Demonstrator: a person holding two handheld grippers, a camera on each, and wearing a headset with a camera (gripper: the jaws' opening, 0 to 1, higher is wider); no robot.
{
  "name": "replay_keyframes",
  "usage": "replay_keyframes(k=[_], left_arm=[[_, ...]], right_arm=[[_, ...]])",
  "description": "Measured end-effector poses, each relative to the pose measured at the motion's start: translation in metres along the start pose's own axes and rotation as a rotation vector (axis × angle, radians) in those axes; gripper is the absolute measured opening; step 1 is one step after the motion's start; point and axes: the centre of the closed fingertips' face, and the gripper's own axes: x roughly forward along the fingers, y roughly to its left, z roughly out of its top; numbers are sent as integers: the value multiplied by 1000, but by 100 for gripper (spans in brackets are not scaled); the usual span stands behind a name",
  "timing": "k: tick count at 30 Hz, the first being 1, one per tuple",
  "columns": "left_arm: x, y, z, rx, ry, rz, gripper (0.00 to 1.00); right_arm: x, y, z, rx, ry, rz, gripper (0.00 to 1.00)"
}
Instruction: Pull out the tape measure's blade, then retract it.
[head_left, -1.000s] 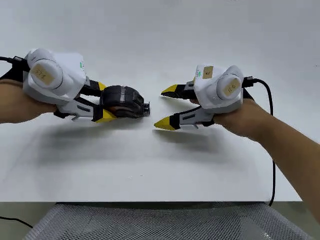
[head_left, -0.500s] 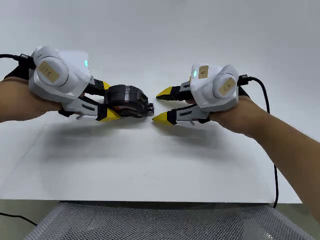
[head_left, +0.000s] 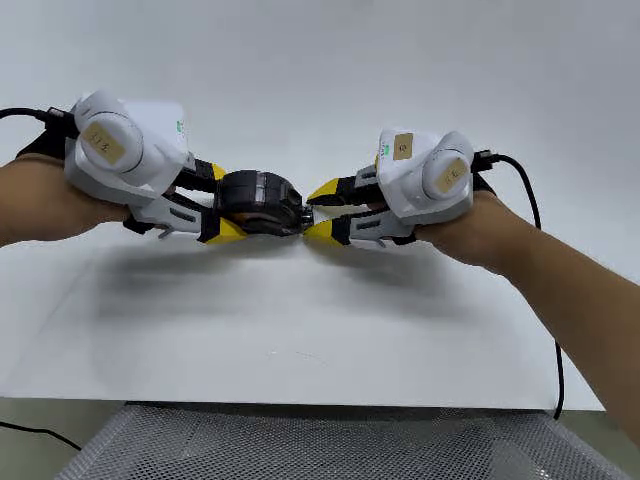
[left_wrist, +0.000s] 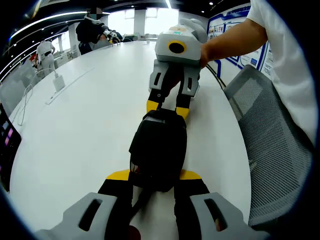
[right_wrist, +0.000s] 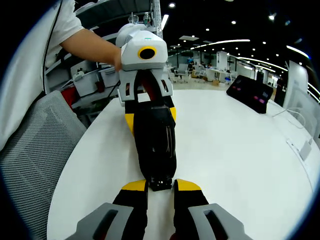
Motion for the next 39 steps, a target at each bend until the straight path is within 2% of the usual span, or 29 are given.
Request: replay_keyframes(k=[6, 14, 19, 25, 39], left_arm=[[0, 0, 0, 5, 2, -2, 27], [0, 0, -1, 15, 10, 1, 27], [0, 0, -1, 12, 13, 4, 27], [0, -1, -1, 11, 8, 2, 26], [0, -1, -2, 39, 22, -5, 26]], right_arm=[[0, 0, -1, -7, 4, 1, 12], [0, 0, -1, -56, 16, -2, 11], [1, -2, -2, -61, 27, -14, 9], [0, -2, -1, -33, 34, -35, 9], [2, -2, -2, -65, 44, -32, 8]])
